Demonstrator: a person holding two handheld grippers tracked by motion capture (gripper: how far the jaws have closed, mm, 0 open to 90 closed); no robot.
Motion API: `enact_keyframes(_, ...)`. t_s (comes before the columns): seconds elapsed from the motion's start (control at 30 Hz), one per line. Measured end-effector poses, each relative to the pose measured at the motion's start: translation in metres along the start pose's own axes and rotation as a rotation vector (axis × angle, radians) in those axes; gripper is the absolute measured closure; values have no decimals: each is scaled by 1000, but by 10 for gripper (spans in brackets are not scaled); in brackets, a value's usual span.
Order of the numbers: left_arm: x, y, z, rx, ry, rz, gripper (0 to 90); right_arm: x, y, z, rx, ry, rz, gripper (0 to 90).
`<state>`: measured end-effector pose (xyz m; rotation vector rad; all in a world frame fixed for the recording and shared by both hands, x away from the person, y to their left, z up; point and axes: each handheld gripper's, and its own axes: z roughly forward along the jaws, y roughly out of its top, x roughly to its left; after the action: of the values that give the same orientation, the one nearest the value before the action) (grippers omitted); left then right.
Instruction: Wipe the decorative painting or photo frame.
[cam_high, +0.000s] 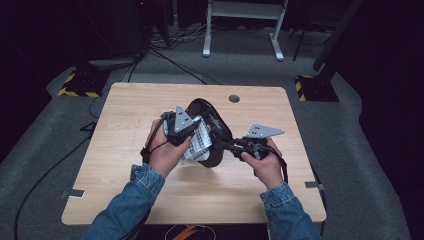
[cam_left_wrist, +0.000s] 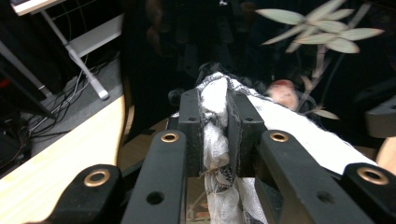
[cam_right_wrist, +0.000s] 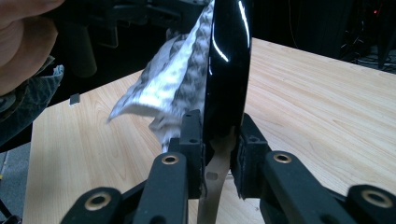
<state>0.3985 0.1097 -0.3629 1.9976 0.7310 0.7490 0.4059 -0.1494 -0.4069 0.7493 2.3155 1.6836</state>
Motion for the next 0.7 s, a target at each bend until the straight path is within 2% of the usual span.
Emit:
enact_keyframes(0.23, -8, -1, 2, 3, -30, 20, 779, -2, 0, -1, -1, 0, 5, 777)
enact_keyframes(0.33, -6, -1, 2, 1, -34, 15, 779, -2, -1, -1, -1, 0, 5, 777)
enact_keyframes(0.53, 3, -4, 2, 10, -11, -1, 778, -1, -1, -1, 0, -1, 8, 777)
enact_keyframes(0.57, 9, -6, 3, 14, 4, -9, 778, -1, -1, -1, 1, -1, 9, 776)
enact_keyframes(0.7, 17, -8, 2, 22, 30, -16, 778, 0, -1, -1, -1, 1, 9, 775)
